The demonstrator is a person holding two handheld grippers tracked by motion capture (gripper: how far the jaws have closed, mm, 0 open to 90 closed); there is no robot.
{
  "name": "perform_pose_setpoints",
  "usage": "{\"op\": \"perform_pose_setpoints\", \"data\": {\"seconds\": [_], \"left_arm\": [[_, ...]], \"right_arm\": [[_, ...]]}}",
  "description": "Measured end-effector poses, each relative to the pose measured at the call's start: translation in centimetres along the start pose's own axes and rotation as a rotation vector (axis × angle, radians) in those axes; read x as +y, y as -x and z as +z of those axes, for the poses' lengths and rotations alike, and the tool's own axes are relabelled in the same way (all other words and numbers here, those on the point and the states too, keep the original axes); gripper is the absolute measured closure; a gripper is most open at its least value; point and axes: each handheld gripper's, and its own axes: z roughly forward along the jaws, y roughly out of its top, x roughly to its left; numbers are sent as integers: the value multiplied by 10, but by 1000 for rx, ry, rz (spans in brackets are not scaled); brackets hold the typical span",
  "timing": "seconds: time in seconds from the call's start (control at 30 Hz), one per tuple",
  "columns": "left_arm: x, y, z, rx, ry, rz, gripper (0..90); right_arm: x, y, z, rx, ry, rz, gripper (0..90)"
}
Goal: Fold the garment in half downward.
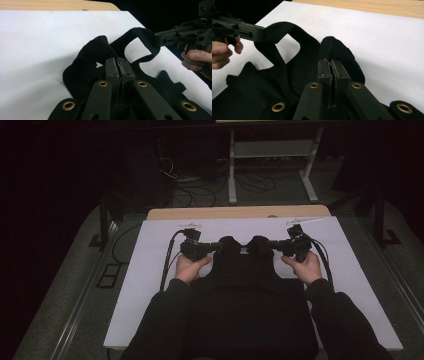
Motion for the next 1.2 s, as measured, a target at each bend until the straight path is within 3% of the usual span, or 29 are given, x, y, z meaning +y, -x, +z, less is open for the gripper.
{"op": "perform_pose_setpoints", "data": {"seconds": [0.23, 0.43, 1.0, 1.2], "left_arm": [[-8, 11, -12, -26, -2, 36, 873], [-16, 14, -21, -29, 2, 36, 872], [-35, 26, -39, -42, -18, 66, 871], [-44, 25, -43, -48, -25, 55, 871]], "right_arm": [[-10, -14, -9, 26, 10, -31, 855], [-21, -22, -18, 49, 9, -33, 854], [-41, -29, -28, 85, -9, -27, 855], [-46, -32, -33, 90, -9, -35, 855]]}}
